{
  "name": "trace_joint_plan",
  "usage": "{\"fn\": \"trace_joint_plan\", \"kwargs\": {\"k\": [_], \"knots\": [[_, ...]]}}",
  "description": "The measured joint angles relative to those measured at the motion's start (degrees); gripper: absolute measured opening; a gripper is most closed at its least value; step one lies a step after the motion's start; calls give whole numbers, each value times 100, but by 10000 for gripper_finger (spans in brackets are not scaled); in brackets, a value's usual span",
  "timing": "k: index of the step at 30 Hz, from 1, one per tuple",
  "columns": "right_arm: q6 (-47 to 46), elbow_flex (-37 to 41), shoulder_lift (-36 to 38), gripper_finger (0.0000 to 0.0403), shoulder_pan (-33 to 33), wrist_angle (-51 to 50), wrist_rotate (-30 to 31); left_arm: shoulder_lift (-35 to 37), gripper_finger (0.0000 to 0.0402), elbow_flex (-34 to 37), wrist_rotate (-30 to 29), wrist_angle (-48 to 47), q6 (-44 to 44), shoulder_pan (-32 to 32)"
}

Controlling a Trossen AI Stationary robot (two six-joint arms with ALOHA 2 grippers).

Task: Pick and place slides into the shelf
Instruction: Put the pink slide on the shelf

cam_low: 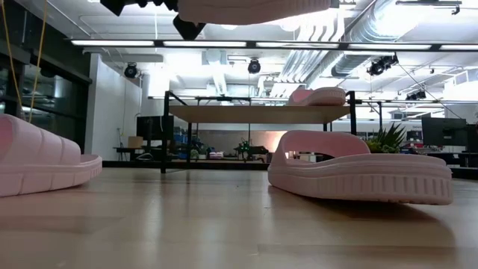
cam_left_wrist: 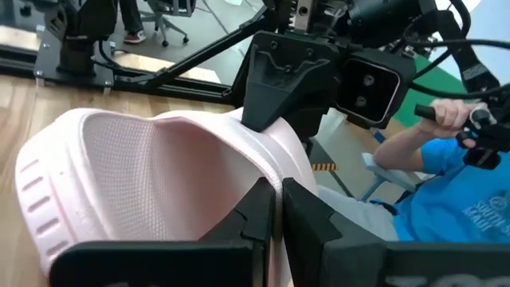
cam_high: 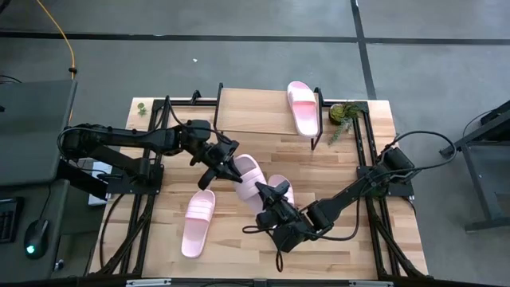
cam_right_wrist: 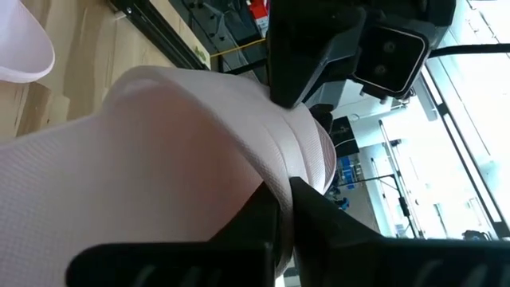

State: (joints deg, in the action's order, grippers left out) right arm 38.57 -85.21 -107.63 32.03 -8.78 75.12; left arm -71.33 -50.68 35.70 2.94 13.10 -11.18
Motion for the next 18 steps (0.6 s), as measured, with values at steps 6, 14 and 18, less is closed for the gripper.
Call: {"fn": "trace_joint_plan", "kwargs": {"k": [6, 14, 18], "knots": [[-13, 0, 0, 2, 0, 3, -9, 0, 15, 0, -15, -9, -406, -2], [-17, 0, 0, 1, -4, 7, 8, 0, 87, 0, -39, -12, -518, -2], [-18, 0, 0, 1, -2, 7, 35, 0, 132, 0, -39, -9, -516, -2]]}}
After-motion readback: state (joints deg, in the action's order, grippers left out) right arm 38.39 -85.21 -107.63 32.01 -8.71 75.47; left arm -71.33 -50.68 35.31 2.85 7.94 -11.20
